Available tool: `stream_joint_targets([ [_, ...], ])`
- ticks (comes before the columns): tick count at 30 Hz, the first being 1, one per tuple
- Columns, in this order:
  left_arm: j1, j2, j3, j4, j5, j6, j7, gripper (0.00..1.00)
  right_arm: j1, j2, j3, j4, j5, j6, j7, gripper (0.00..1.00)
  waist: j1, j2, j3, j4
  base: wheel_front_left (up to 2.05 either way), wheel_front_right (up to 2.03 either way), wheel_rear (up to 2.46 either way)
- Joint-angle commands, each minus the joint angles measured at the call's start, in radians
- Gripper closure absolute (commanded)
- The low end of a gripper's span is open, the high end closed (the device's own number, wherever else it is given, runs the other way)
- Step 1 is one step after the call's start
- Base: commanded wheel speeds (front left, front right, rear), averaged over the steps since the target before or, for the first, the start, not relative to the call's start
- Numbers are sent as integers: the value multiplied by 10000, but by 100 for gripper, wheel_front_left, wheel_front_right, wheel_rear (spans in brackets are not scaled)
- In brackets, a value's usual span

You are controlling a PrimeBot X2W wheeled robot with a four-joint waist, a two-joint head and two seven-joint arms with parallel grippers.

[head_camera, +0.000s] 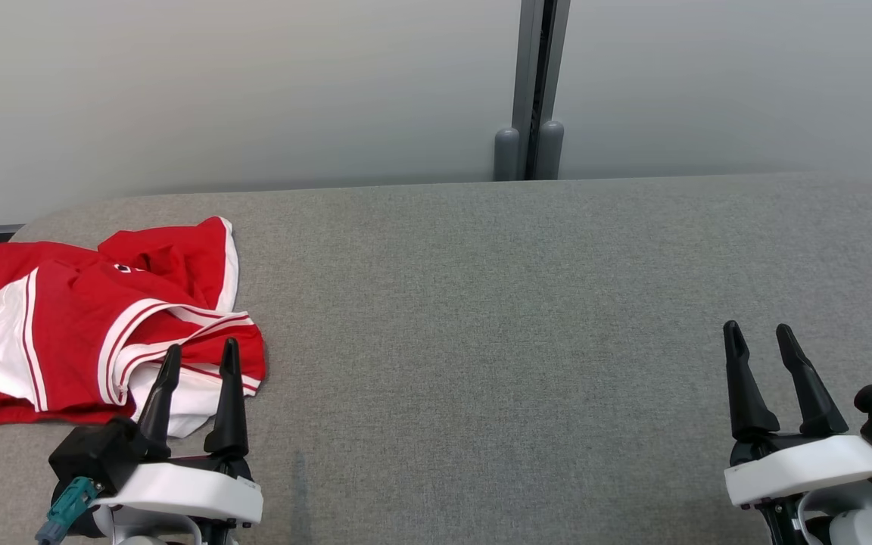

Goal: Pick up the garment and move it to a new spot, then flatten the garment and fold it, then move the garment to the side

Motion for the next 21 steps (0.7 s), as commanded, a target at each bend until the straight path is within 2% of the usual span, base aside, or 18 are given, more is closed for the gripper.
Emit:
stream_joint_targets([
  [1, -14, 52, -27, -15, 205, 50, -85, 0, -61, -81, 52, -6, -212, 50, -134, 0, 0, 0, 9, 4, 0, 0, 0],
  [21, -108, 66, -93, 51, 1519, 185, -389, 0, -195, -88, 122, 185, -1581, 55, -567, 0, 0, 0, 75, 23, 0, 0, 0],
])
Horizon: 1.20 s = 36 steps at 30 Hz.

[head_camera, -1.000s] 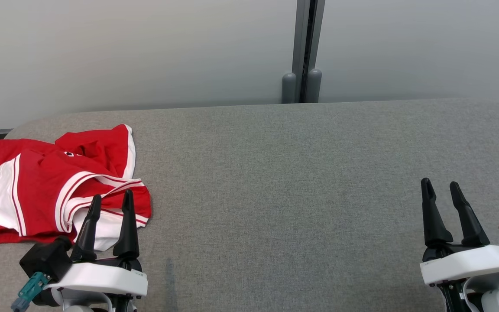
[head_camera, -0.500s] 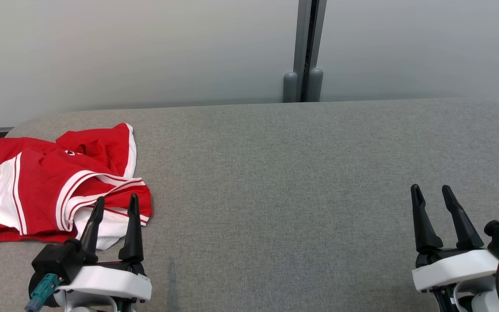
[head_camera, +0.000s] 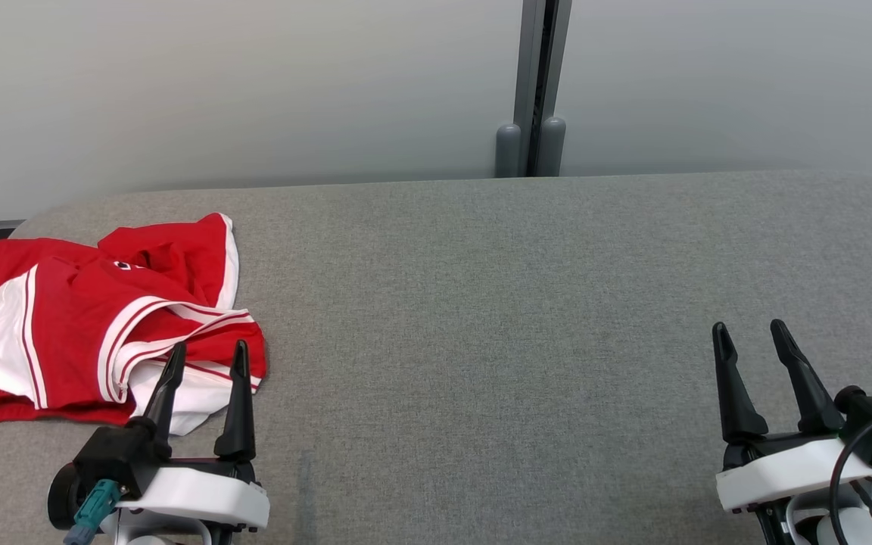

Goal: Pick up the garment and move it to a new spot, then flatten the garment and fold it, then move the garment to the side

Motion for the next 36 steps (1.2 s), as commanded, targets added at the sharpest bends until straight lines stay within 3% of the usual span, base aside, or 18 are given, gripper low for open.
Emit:
stream_joint_targets([
  [1, -101, 56, -1, -47, 158, 38, -84, 0, -106, -37, -22, -71, -130, 46, -64, 0, 0, 0, 1, 1, 0, 0, 0],
  [8, -98, 58, -5, -115, 561, 70, -175, 0, -73, -20, 4, -236, -483, 49, -229, 0, 0, 0, 18, 20, 0, 0, 0],
  [36, -141, 57, -4, -15, 414, 67, -171, 0, -58, -46, 67, -239, -328, 38, -202, 0, 0, 0, 34, 29, 0, 0, 0],
])
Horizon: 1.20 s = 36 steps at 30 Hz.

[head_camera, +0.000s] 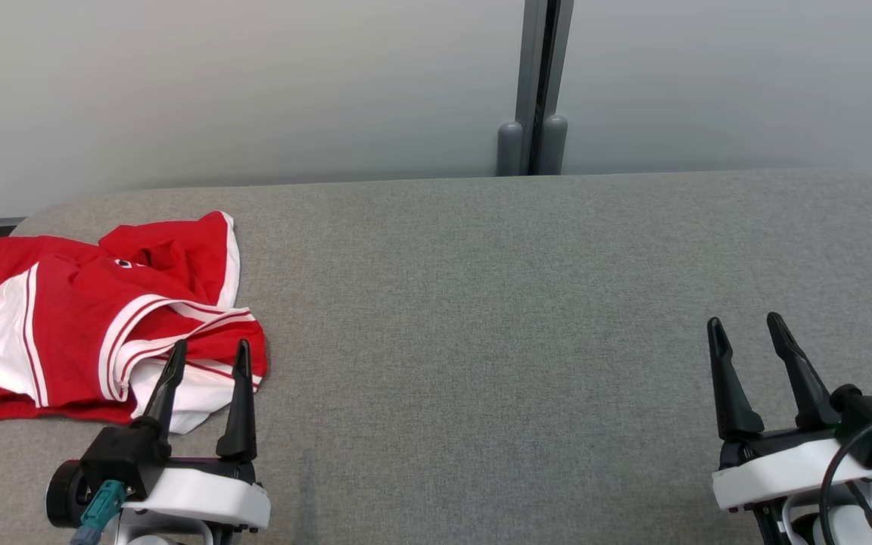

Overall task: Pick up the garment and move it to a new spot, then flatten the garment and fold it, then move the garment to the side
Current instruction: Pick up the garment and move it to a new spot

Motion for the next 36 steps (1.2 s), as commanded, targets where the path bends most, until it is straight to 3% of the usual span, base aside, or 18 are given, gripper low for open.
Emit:
stream_joint_targets([
  [1, -135, 50, 3, -7, -52, 36, -43, 0, -56, -59, -10, -15, 57, 23, -47, 0, -1, -1, -3, 7, 0, 0, 0],
  [36, -168, 48, 93, 212, -155, 28, -43, 0, 56, -209, 430, -62, 305, 23, -47, 0, -1, -1, -67, 315, 0, 0, 0],
])
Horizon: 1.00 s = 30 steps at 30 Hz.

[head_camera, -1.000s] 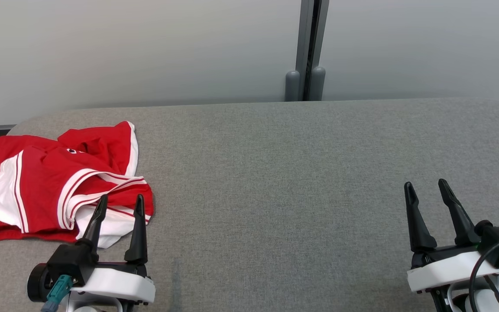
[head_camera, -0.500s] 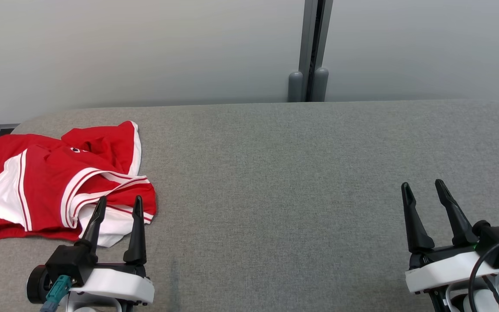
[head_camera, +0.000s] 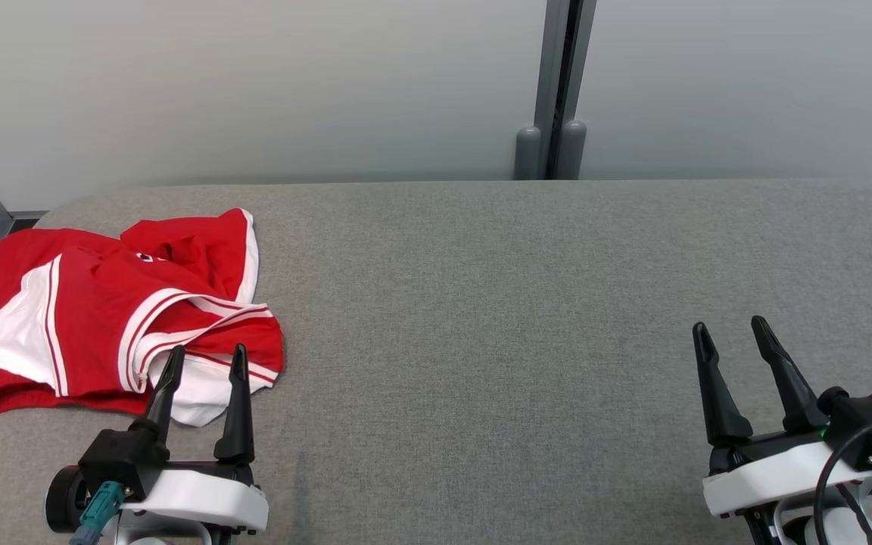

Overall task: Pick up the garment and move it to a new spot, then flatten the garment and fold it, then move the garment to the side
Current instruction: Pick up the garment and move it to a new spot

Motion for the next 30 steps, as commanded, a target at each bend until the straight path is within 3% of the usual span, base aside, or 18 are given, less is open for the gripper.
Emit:
stream_joint_targets([
  [1, -152, 46, 16, 2, -66, 11, -43, 0, 40, -84, 38, -31, 42, 23, -47, 0, 0, -1, -3, 32, 0, 0, 0],
  [15, -171, 46, 55, 128, -110, 20, -41, 0, 79, -200, 351, -61, 248, 23, -47, 0, 0, -1, -21, 526, 0, 0, 0],
  [30, -142, 45, 166, 133, -152, 89, -30, 0, 107, -220, 549, -185, 468, 23, -45, 0, 0, -1, -4, 1556, 0, 0, 0],
])
